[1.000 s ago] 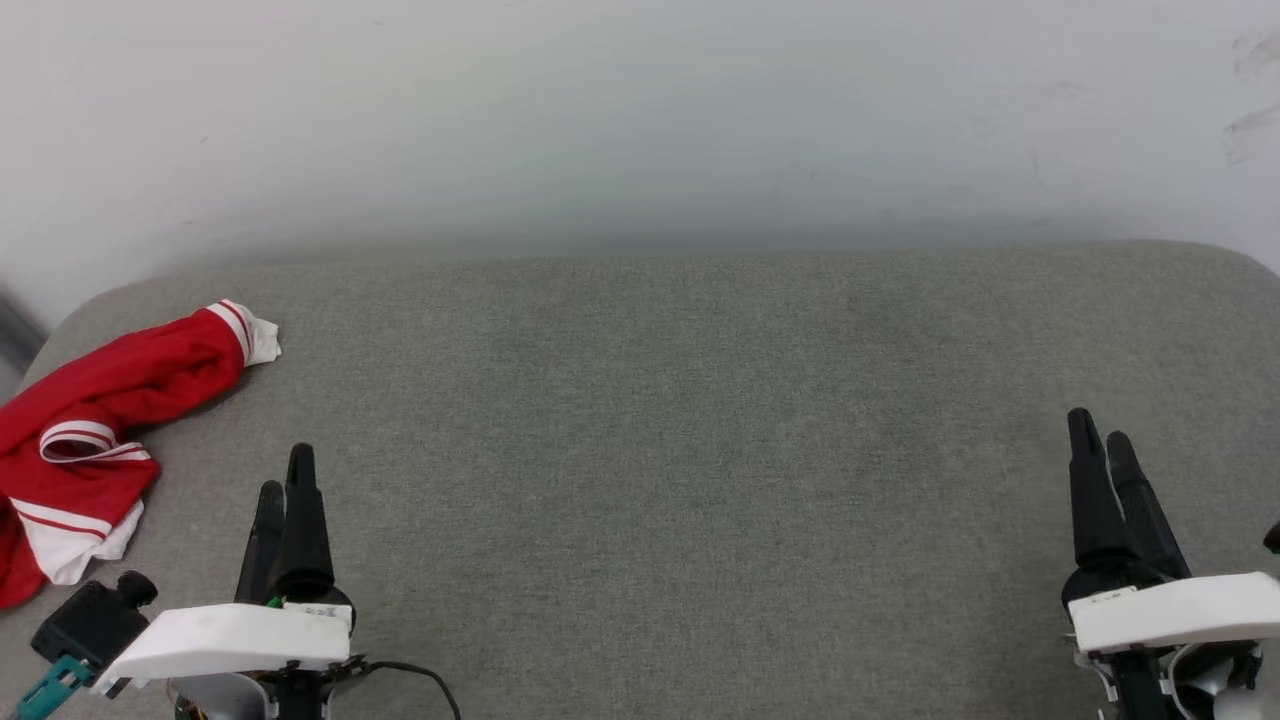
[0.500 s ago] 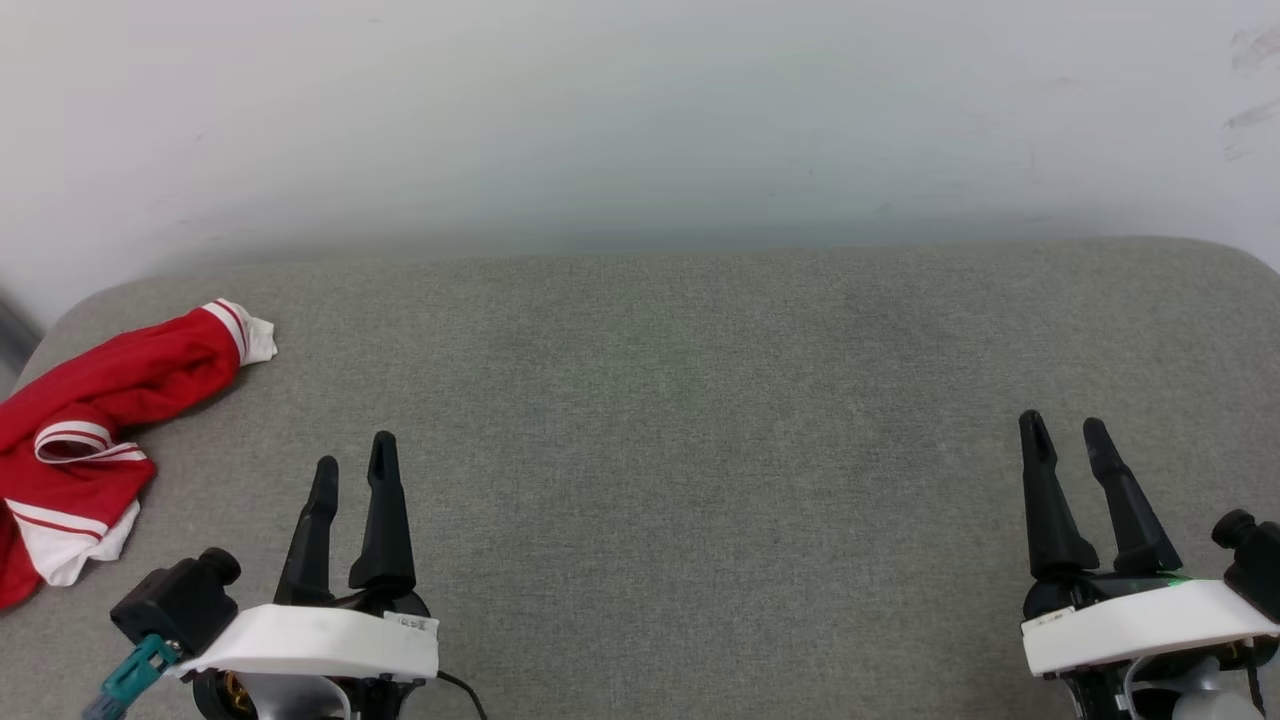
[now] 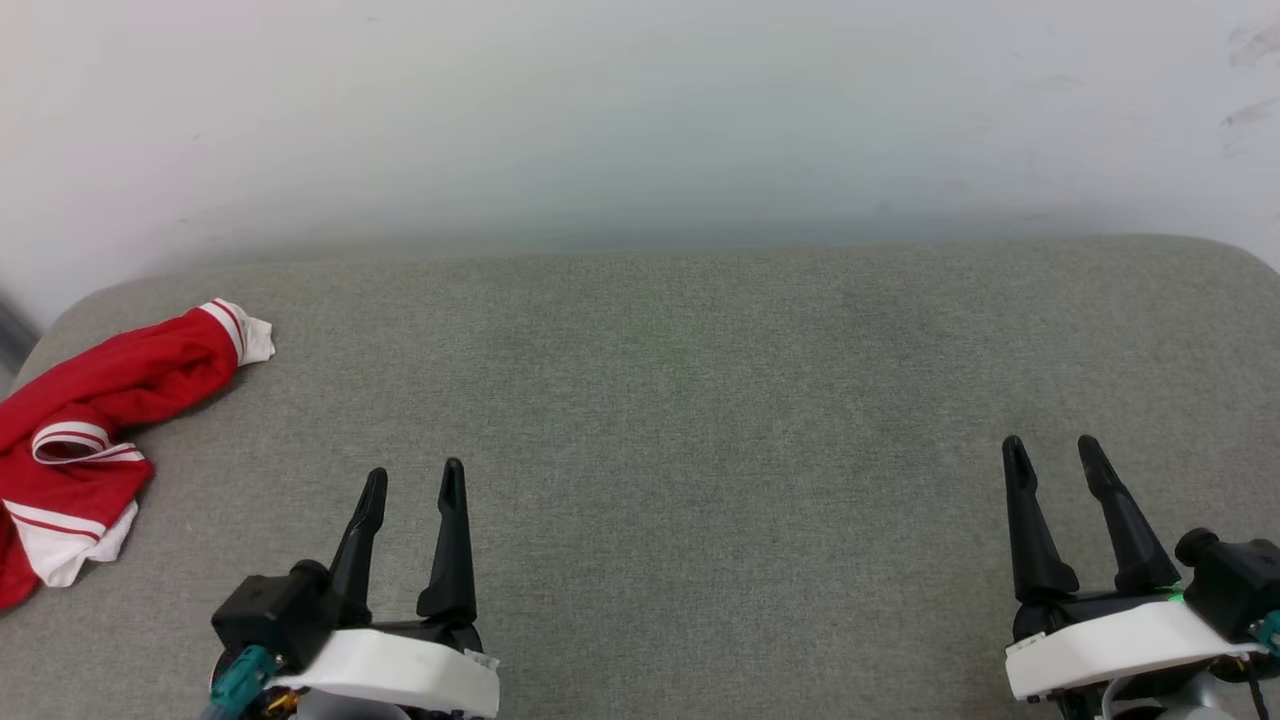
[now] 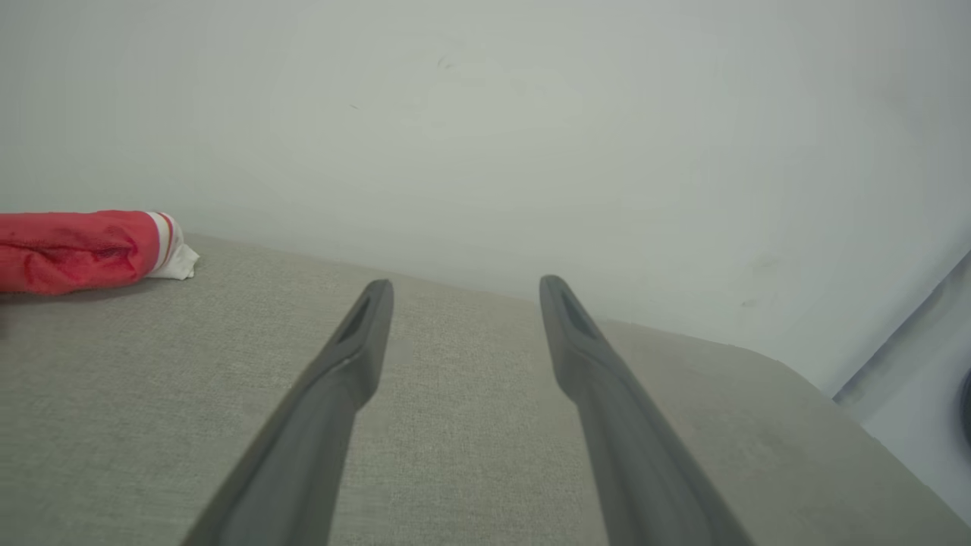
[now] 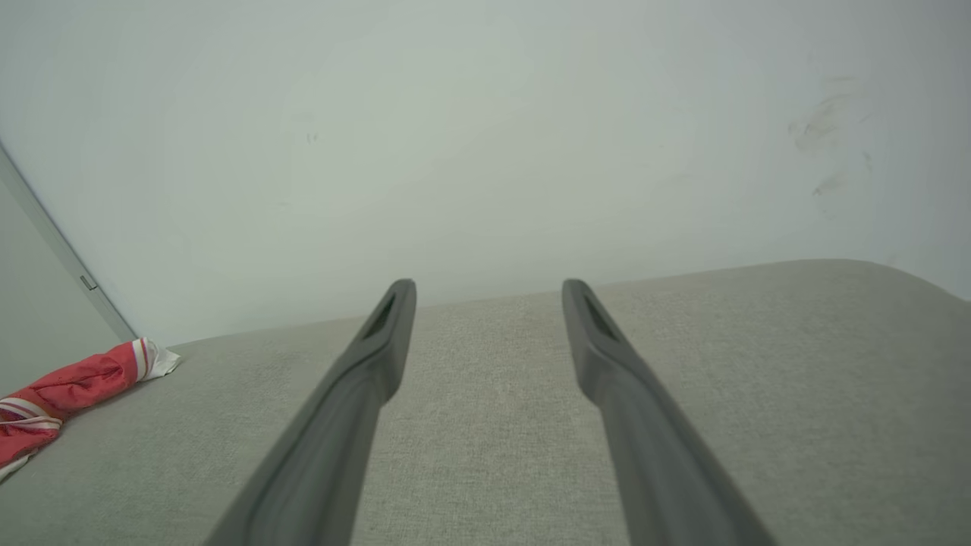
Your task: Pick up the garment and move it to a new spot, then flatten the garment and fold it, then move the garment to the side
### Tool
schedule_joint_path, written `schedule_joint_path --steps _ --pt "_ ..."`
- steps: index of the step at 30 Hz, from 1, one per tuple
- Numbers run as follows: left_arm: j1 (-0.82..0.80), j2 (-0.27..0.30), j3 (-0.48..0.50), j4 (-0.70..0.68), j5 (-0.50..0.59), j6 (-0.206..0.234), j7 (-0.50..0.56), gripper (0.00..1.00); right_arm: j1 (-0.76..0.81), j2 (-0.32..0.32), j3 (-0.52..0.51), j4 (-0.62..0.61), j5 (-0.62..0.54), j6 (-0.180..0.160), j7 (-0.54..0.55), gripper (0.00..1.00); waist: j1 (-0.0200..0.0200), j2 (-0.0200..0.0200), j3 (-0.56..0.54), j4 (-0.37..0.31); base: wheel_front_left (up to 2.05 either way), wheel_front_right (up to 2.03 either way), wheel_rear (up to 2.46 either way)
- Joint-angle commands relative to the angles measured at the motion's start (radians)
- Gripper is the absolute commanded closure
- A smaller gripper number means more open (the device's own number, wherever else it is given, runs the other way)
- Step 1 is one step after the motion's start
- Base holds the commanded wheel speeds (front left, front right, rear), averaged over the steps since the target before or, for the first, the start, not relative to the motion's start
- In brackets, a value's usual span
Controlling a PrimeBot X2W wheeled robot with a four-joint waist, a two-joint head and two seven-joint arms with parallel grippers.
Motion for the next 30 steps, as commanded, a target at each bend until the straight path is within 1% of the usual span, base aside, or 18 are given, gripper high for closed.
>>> schedule_joint_path --steps 1,5,6,13,16,21,24,27,30 --pt "0.001 0.015 -0.02 -0.005 0.037 0.017 -0.01 0.0 0.005 0.002 -0.004 -0.006 -0.034 0.0 -0.009 0.0 0.0 0.0 0.0 -0.001 0.0 0.0 0.0" --pt "0.001 0.038 -0.063 0.002 0.081 0.057 -0.02 0.0 0.012 0.008 -0.009 0.006 -0.077 0.0 -0.019 0.0 0.0 0.0 -0.001 -0.002 0.0 0.0 0.0" --pt "0.001 0.038 -0.063 0.002 0.081 0.057 -0.02 0.0 0.012 0.008 -0.009 0.006 -0.077 0.0 -0.019 0.0 0.0 0.0 -0.001 -0.002 0.0 0.0 0.0" --pt "0.001 0.072 -0.13 0.014 0.137 0.115 -0.037 0.0 0.014 0.014 -0.011 0.021 -0.142 0.0 -0.036 0.0 0.0 0.0 -0.002 -0.006 0.0 0.0 0.0" --pt "0.005 0.076 -0.148 0.021 0.15 0.125 -0.043 0.0 0.016 0.015 -0.008 0.021 -0.164 0.0 -0.042 0.0 0.0 0.0 -0.002 -0.006 0.0 0.0 0.0" --pt "0.014 0.062 -0.144 0.028 0.147 0.111 -0.053 0.0 0.02 0.017 -0.005 0.017 -0.182 0.0 -0.053 0.0 0.0 0.0 -0.002 -0.006 0.0 0.0 0.0" --pt "0.026 0.048 -0.12 0.03 0.151 0.087 -0.061 0.0 0.025 0.017 -0.007 0.014 -0.191 0.0 -0.059 0.0 0.0 0.0 -0.001 -0.005 0.0 0.0 0.0" --pt "0.031 0.035 -0.099 0.026 0.176 0.061 -0.067 0.0 0.03 0.018 -0.005 0.011 -0.183 0.0 -0.065 0.0 0.0 0.0 -0.002 -0.003 0.0 0.0 0.0" --pt "0.042 0.022 -0.078 0.022 0.199 0.045 -0.072 0.0 0.033 0.018 -0.004 0.008 -0.189 0.0 -0.072 0.0 0.0 0.0 -0.003 -0.001 0.0 0.0 0.0"
